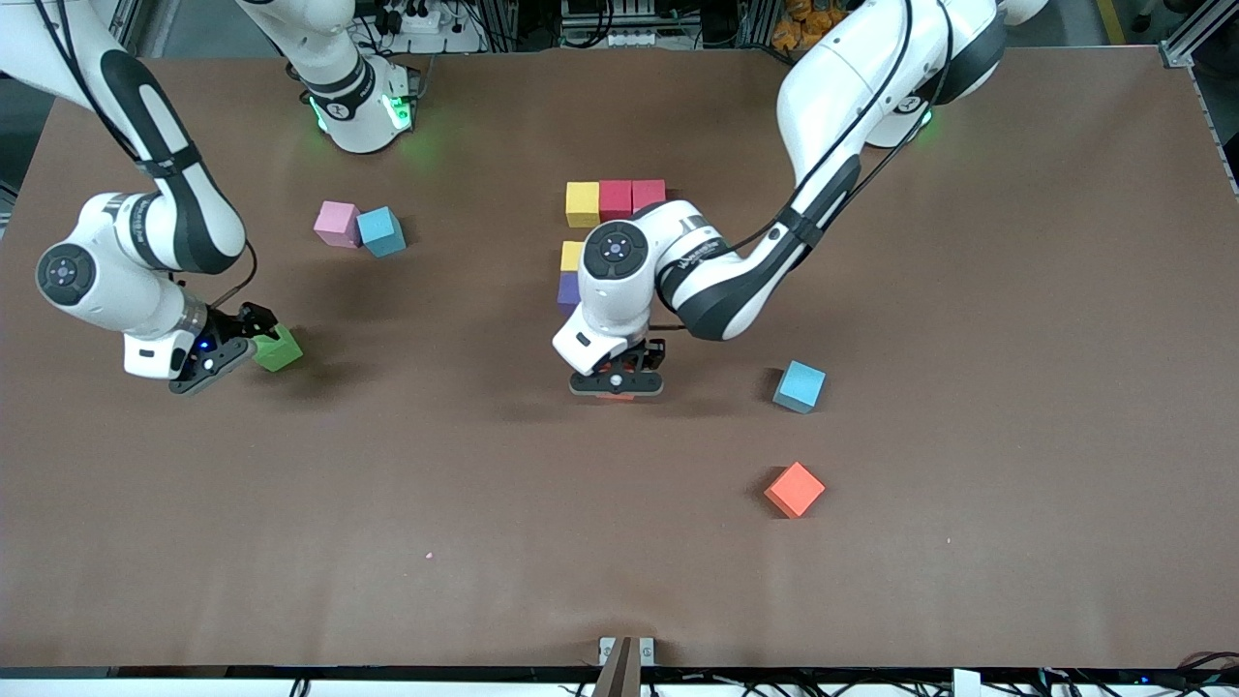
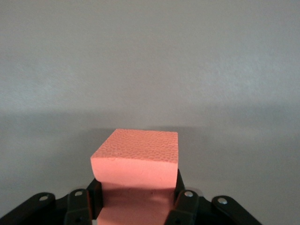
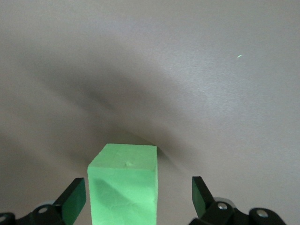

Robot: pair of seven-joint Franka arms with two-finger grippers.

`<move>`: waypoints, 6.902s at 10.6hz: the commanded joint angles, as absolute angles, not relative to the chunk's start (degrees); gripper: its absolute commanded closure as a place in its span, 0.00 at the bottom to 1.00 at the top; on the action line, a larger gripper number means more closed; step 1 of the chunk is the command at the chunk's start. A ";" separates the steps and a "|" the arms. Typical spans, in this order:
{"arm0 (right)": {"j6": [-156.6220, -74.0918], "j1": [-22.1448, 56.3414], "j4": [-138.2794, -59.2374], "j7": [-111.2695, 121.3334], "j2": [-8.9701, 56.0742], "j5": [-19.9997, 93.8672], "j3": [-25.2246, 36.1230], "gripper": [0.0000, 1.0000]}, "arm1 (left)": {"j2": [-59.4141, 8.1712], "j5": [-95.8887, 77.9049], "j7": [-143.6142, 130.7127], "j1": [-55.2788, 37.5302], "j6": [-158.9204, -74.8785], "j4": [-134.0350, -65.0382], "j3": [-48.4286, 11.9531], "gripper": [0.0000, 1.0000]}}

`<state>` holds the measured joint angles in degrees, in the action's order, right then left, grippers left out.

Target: Form number 2 with 11 blocks

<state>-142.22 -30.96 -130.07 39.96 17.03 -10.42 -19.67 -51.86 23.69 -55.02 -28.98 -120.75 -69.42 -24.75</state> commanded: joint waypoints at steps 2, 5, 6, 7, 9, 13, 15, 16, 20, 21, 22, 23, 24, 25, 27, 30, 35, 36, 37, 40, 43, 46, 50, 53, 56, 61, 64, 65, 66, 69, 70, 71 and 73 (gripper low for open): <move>-146.49 -33.48 -134.55 39.64 14.85 -10.81 -20.92 0.00 | -54.31 20.22 -53.17 -31.11 -124.18 -67.06 -23.73 0.59; -148.97 -33.92 -135.88 40.17 15.12 -10.81 -20.92 0.00 | -54.93 17.86 -53.26 -32.34 -124.72 -67.41 -23.64 0.57; -149.24 -34.01 -135.88 40.08 15.55 -10.81 -20.92 0.00 | -54.84 16.19 -53.26 -32.43 -124.37 -67.50 -23.64 0.57; -149.93 -34.01 -135.88 39.64 16.25 -10.81 -20.92 0.00 | -54.76 14.61 -53.35 -32.34 -124.45 -67.59 -23.64 0.57; -150.12 -34.01 -135.88 39.64 16.35 -10.81 -20.92 0.00 | -54.58 13.45 -53.61 -32.34 -124.37 -68.03 -23.64 0.56; -150.03 -33.75 -135.79 39.55 16.70 -10.81 -20.92 0.36 | -55.02 12.49 -53.52 -32.43 -124.37 -68.47 -23.64 0.54; -149.50 -33.40 -135.53 39.11 16.70 -10.90 -21.09 0.47 | -55.02 11.08 -53.35 -32.34 -124.37 -68.82 -23.64 0.54; -149.41 -32.79 -135.35 39.11 16.35 -10.90 -21.09 0.52 | -55.02 10.73 -53.35 -32.43 -124.37 -69.69 -23.64 0.54; -134.52 -32.43 -124.40 39.73 15.82 -11.34 -25.30 0.61 | -55.11 10.55 -53.00 -32.43 -124.37 -71.10 -23.64 0.54; -133.25 -31.91 -122.97 39.90 15.56 -11.34 -26.01 0.61 | -55.02 10.55 -53.00 -32.52 -124.37 -71.45 -23.64 0.54; -133.24 -30.95 -122.61 40.95 15.56 -11.34 -26.10 0.61 | -55.11 10.63 -53.00 -32.61 -124.37 -71.72 -23.64 0.54; -133.16 -30.15 -122.43 40.96 15.64 -11.34 -26.10 0.62 | -55.11 10.72 -52.91 -32.61 -124.37 -71.81 -23.64 0.53; -133.07 -29.02 -122.26 40.43 15.56 -11.34 -26.02 0.62 | -55.11 10.81 -52.91 -32.69 -124.37 -72.15 -23.64 0.53; -132.11 -28.39 -121.30 40.43 15.56 -11.34 -26.02 0.63 | -55.11 10.72 -53.00 -32.78 -124.37 -72.16 -23.64 0.53; -127.47 -27.43 -119.02 40.52 15.73 -11.34 -26.02 0.63 | -55.11 10.81 -52.91 -33.13 -124.37 -72.25 -23.64 0.51; -124.73 -24.52 -116.37 40.25 15.91 -11.34 -25.58 0.66 | -55.19 10.90 -52.91 -33.22 -124.37 -72.33 -23.64 0.50; -125.68 -24.26 -116.28 38.06 16.26 -10.72 -25.93 0.66 | -55.72 11.51 -52.65 -33.84 -124.37 -72.33 -23.55 0.49; -125.68 -24.17 -116.28 38.06 16.17 -10.64 -25.93 0.66 | -55.90 11.60 -52.30 -33.84 -124.37 -72.25 -23.55 0.47; -125.51 -24.34 -116.19 38.06 16.17 -10.63 -25.84 0.66 | -55.90 11.60 -52.21 -33.84 -124.37 -72.33 -23.55 0.27; -125.33 -24.17 -116.28 37.36 15.91 -10.63 -25.84 0.66 | -56.25 11.69 -50.89 -33.84 -124.37 -72.25 -23.55 0.00; -125.07 -24.00 -115.76 36.83 15.91 -10.63 -25.84 0.66 | -55.03 11.34 -51.59 -34.89 -124.63 -71.81 -23.64 0.00; -124.89 -20.94 -115.31 33.32 15.38 -10.63 -25.84 0.67 | -51.60 10.90 -52.91 -34.81 -124.37 -71.81 -24.08 0.00; -124.80 -14.96 -115.31 30.60 14.94 -10.63 -25.49 0.67 | -50.19 11.42 -52.91 -31.74 -123.49 -71.98 -23.73 0.00; -126.30 -8.64 -113.91 28.75 16.00 -10.55 -25.75 0.67 | -45.37 11.51 -52.82 -24.81 -116.84 -71.89 -23.99 0.00; -125.68 -4.85 -111.98 28.39 16.00 -10.55 -25.84 0.67 | -42.54 11.60 -52.21 -15.94 -108.74 -72.07 -23.91 0.00; -125.86 7.71 -105.40 26.72 17.92 -10.46 -25.66 0.67 | -42.19 11.69 -52.65 -4.07 -96.81 -71.98 -23.55 0.00; -125.68 19.28 -99.95 26.81 21.78 -9.32 -21.65 0.67 | -42.19 8.61 -60.50 -0.08 -93.95 -75.22 -23.65 0.00; -125.68 24.03 -97.76 26.72 23.88 -9.23 -19.36 0.67 | -42.19 9.57 -68.04 -0.09 -93.96 -75.32 -23.99 0.00; -125.77 26.17 -95.30 25.59 26.17 -8.88 -18.99 0.67 | -42.19 9.67 -74.47 0.17 -93.96 -75.76 -24.08 0.00; -125.86 33.18 -88.79 22.85 31.45 -8.79 -15.15 0.67 | -41.84 10.02 -82.00 0.61 -94.57 -77.60 -23.73 0.00; -126.38 37.92 -88.51 22.85 32.07 -8.53 -11.20 0.67 | -40.36 12.80 -82.26 0.44 -95.44 -79.09 -23.99 0.00; -126.56 40.75 -88.51 23.46 32.52 -7.92 -8.12 0.67 | -38.86 12.83 -82.27 1.40 -97.54 -81.54 -24.17 0.00; -128.83 41.31 -88.68 23.99 34.44 -8.08 -7.38 0.67 | -35.18 12.66 -82.26 3.60 -107.34 -91.09 -25.13 0.00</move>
